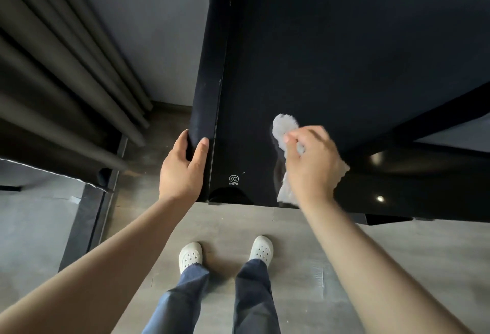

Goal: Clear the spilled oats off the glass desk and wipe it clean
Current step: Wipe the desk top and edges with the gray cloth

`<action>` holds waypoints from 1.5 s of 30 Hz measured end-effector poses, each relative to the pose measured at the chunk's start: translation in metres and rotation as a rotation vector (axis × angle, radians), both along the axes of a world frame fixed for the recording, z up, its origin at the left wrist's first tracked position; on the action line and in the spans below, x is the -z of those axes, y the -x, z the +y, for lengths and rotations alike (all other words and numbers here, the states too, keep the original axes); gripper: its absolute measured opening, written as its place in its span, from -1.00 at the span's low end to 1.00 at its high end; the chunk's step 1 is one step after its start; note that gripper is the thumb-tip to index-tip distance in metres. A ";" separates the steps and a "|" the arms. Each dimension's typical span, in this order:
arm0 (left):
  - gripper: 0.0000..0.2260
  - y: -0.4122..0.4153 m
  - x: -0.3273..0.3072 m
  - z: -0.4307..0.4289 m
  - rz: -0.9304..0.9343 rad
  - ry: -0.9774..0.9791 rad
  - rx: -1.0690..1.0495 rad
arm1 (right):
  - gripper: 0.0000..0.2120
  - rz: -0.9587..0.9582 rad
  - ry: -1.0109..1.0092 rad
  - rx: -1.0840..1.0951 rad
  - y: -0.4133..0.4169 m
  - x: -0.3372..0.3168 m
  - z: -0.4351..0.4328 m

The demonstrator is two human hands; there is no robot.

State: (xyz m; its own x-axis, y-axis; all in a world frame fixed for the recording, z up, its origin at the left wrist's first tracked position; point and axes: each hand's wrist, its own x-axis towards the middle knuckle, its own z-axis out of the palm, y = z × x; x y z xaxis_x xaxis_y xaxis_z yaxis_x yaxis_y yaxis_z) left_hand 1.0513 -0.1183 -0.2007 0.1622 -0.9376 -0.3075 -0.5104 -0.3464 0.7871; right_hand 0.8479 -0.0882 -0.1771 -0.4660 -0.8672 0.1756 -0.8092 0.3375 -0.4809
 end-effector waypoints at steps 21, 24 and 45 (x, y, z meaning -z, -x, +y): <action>-0.56 -0.001 -0.005 0.000 0.115 -0.048 0.008 | -0.80 -0.214 -0.060 -0.304 -0.048 -0.019 0.100; -0.54 -0.003 -0.002 -0.001 0.156 -0.065 -0.002 | -0.90 -0.301 -0.020 -0.177 -0.036 -0.028 0.101; -0.54 -0.019 0.001 0.004 0.360 -0.142 -0.012 | -0.91 -0.340 0.145 -0.162 -0.049 -0.041 0.016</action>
